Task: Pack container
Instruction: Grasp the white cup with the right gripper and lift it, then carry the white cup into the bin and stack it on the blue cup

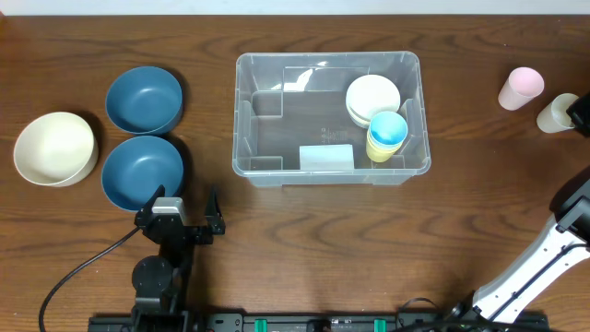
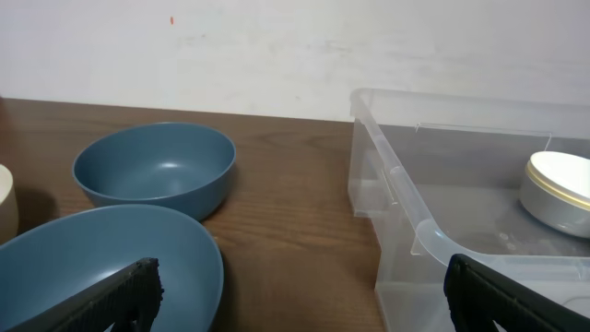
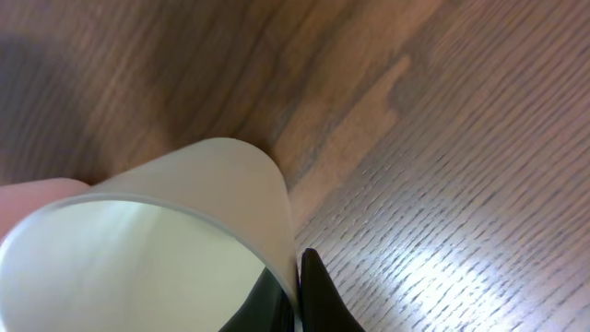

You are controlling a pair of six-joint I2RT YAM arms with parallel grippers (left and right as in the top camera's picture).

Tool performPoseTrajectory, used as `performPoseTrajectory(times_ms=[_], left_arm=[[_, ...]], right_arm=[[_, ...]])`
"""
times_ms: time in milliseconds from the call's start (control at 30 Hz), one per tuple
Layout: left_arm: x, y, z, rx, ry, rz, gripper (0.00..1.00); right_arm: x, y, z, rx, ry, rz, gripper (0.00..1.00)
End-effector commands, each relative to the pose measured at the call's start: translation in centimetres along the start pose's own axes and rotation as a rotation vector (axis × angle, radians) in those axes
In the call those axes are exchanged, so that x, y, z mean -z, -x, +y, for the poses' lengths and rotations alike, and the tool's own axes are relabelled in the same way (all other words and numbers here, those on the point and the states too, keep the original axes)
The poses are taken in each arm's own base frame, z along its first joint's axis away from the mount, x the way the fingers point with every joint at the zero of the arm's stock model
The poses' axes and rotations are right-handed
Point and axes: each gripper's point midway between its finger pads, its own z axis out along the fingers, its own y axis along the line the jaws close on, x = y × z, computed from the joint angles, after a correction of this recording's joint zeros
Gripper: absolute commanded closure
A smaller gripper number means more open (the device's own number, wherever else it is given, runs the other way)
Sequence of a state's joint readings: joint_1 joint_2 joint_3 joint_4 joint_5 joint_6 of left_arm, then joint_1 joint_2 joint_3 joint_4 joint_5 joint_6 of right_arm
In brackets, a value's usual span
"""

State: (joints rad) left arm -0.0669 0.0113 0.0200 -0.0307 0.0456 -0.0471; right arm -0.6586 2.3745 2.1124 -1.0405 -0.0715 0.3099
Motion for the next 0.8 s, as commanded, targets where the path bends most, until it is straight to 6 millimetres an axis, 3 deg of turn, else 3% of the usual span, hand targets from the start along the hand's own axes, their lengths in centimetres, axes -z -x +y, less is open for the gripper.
performPoseTrajectory(times_ms=[0,167,300,467,600,767], left_arm=[[-0.1,-1.7,0.6,-0.017,0.030,0.052,0.02],[-0.1,-1.7,0.6,-0.017,0.030,0.052,0.02],[-0.1,-1.7,0.6,-0.017,0.030,0.052,0.02],[-0.1,-1.7,0.6,-0.017,0.030,0.052,0.02],[-0.1,-1.7,0.6,-0.017,0.030,0.052,0.02],[-0.1,-1.7,0.6,-0.017,0.030,0.052,0.02]], right_arm=[[-0.6,-0.8,0.0,0.009,-0.023,0.033,0.99],[2.7,-0.6,0.8,0.011,-0.013,0.043,0.99],[8.2,0.1,2.9,0.034,0.036,-0.004,0.99],[16.2,-0.4,8.1,0.114,0.166,-0.106,0.99],[20.4,-3.5,13.1,0.227,0.233,-0.145,0.99],[22.5,-9.9,20.1,0.405,0.300,-0.112,0.99]])
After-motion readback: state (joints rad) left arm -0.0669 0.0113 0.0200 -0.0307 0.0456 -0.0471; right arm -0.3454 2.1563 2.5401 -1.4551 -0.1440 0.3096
